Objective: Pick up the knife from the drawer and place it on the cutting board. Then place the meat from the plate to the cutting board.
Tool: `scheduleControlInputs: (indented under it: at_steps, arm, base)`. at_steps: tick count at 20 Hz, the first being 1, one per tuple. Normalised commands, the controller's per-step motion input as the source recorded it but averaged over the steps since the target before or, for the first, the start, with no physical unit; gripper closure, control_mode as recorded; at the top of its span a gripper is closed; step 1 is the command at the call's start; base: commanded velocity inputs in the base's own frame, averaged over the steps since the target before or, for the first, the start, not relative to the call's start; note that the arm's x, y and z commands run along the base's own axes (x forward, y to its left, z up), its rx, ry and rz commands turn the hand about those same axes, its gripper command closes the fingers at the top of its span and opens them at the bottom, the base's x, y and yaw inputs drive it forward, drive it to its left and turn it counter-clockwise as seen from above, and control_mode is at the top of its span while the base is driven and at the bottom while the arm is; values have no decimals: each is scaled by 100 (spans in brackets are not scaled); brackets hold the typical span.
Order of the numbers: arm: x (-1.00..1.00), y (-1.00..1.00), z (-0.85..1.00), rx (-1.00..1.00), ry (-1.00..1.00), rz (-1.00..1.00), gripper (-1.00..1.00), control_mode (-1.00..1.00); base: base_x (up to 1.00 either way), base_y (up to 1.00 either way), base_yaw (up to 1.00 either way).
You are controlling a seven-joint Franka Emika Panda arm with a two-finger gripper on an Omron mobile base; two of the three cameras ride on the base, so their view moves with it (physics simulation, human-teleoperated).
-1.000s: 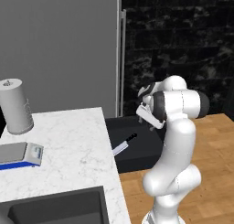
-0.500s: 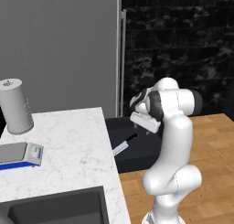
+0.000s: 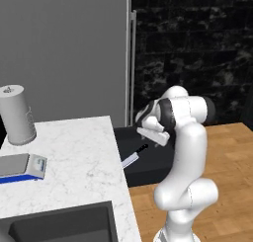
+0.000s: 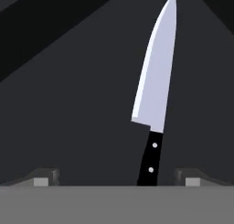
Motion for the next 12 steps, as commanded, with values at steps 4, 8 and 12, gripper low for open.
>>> scheduleControlInputs:
  at_steps: [4, 8, 12]
  arm:
    - [25, 13, -48, -11, -9, 4, -100, -100]
    - [30, 15, -29, -8, -2, 2, -100, -100]
    - [40, 18, -19, -6, 2, 1, -100, -100]
  base:
    - [0, 0, 0]
    - [0, 0, 0]
    - [0, 0, 0]
